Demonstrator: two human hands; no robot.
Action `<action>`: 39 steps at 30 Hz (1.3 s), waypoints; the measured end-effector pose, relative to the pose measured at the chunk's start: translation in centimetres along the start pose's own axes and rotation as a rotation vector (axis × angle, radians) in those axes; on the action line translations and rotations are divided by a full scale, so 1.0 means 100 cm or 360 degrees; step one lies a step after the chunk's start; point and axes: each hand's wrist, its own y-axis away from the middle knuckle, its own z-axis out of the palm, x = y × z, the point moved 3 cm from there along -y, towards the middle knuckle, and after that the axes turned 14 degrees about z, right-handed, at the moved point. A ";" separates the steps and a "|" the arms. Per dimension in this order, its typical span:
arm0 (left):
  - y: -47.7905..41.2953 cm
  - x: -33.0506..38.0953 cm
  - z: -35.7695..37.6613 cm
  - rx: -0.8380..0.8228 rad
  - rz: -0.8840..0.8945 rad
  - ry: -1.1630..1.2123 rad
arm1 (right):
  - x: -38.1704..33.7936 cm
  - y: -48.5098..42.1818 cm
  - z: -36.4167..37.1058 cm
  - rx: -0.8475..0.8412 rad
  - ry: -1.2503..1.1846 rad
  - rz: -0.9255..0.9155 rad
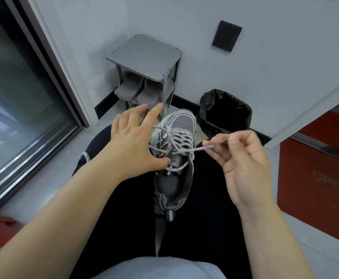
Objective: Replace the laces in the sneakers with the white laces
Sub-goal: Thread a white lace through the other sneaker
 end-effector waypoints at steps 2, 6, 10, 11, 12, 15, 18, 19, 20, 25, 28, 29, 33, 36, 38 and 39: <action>-0.003 -0.001 0.002 -0.0108 0.0037 -0.0004 | -0.001 -0.001 0.009 -0.0097 0.0632 -0.0102; -0.008 -0.001 0.004 -0.0215 0.0114 -0.0001 | 0.021 -0.012 0.027 -0.0023 0.1794 -0.0172; -0.006 -0.003 0.003 -0.0162 0.0145 0.0067 | 0.025 -0.013 0.030 0.0094 0.1733 -0.0273; -0.006 -0.004 0.003 -0.0151 0.0146 0.0085 | 0.024 -0.013 0.027 0.0100 0.1696 -0.0292; -0.006 -0.005 0.003 -0.0139 0.0141 0.0110 | 0.021 -0.013 0.025 0.0115 0.1648 -0.0304; -0.006 -0.007 0.002 -0.0128 0.0115 0.0196 | 0.007 -0.011 0.014 0.0233 0.1234 -0.0307; -0.006 -0.009 0.004 -0.0138 0.0111 0.0245 | -0.012 -0.006 0.007 0.0173 0.0209 -0.0167; -0.006 -0.009 0.005 -0.0140 0.0110 0.0266 | -0.017 -0.004 0.007 0.0091 -0.0080 -0.0126; -0.007 -0.008 0.006 -0.0144 0.0111 0.0283 | -0.020 -0.003 0.008 0.0003 -0.0296 -0.0080; -0.004 -0.007 0.006 -0.0155 0.0140 0.0353 | -0.007 -0.002 0.029 -0.0330 -0.0628 0.0251; -0.004 -0.005 0.004 -0.0174 0.0148 0.0373 | -0.022 -0.004 0.022 -0.0228 -0.0610 0.0040; -0.003 -0.004 0.004 -0.0171 0.0151 0.0364 | -0.026 -0.005 0.018 -0.0163 -0.0616 0.0001; -0.003 -0.003 0.005 -0.0114 0.0160 0.0262 | -0.011 -0.008 0.009 0.0111 0.0033 0.0037; -0.002 -0.002 0.005 -0.0056 0.0190 0.0200 | 0.013 -0.007 0.012 0.0134 0.1589 -0.0118; 0.002 -0.002 -0.002 -0.0077 0.0258 0.0253 | 0.024 -0.005 0.012 0.0087 0.1996 -0.0123; 0.006 -0.003 -0.006 -0.0133 0.0302 0.0283 | 0.027 -0.005 0.012 0.0067 0.2019 -0.0111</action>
